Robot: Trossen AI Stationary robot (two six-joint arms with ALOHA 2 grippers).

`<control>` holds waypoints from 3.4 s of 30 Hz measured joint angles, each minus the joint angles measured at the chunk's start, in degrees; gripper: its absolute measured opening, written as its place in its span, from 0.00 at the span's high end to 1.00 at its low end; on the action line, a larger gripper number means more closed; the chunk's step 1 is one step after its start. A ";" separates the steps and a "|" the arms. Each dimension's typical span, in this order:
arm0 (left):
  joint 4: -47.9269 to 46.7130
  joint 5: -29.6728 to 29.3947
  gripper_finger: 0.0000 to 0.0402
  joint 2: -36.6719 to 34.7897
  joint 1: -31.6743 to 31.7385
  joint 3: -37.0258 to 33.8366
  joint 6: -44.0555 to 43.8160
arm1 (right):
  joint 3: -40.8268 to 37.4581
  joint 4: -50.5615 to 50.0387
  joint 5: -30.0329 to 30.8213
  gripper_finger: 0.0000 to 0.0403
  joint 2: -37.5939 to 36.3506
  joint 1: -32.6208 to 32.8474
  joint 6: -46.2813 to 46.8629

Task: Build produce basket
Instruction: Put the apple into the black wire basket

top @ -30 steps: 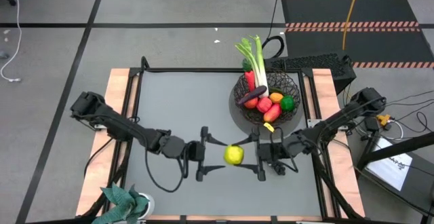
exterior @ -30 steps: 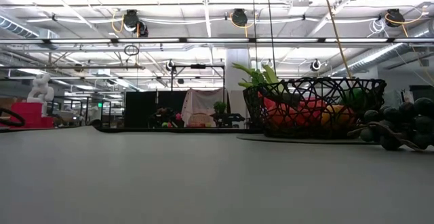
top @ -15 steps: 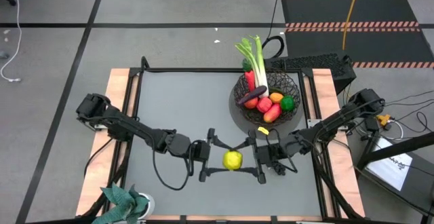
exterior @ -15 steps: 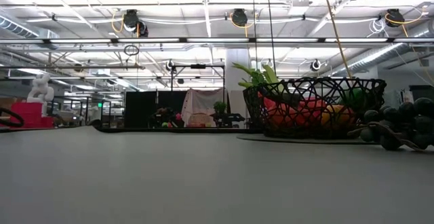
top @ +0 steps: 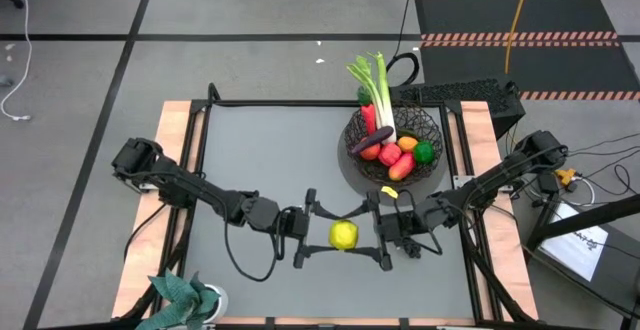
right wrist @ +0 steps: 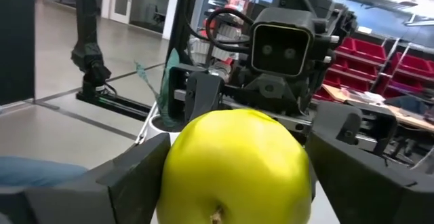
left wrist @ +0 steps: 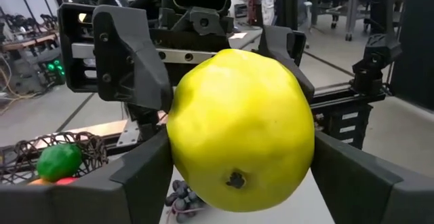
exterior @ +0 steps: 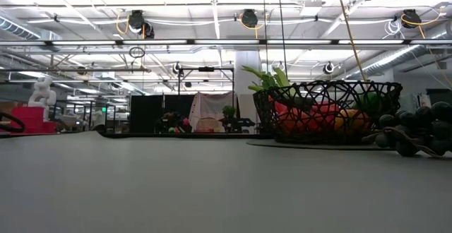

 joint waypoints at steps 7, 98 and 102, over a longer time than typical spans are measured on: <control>-0.03 -0.81 0.24 0.00 0.07 0.00 0.55 | 0.00 -0.78 2.49 0.13 -1.19 0.89 -1.17; -5.75 -6.21 0.12 -3.54 0.84 0.00 -16.77 | -0.02 -0.76 12.65 0.12 0.87 2.62 -13.73; -7.05 -7.23 0.03 -5.02 0.39 -0.02 -13.72 | -0.02 -0.48 12.83 0.15 0.85 2.62 -13.71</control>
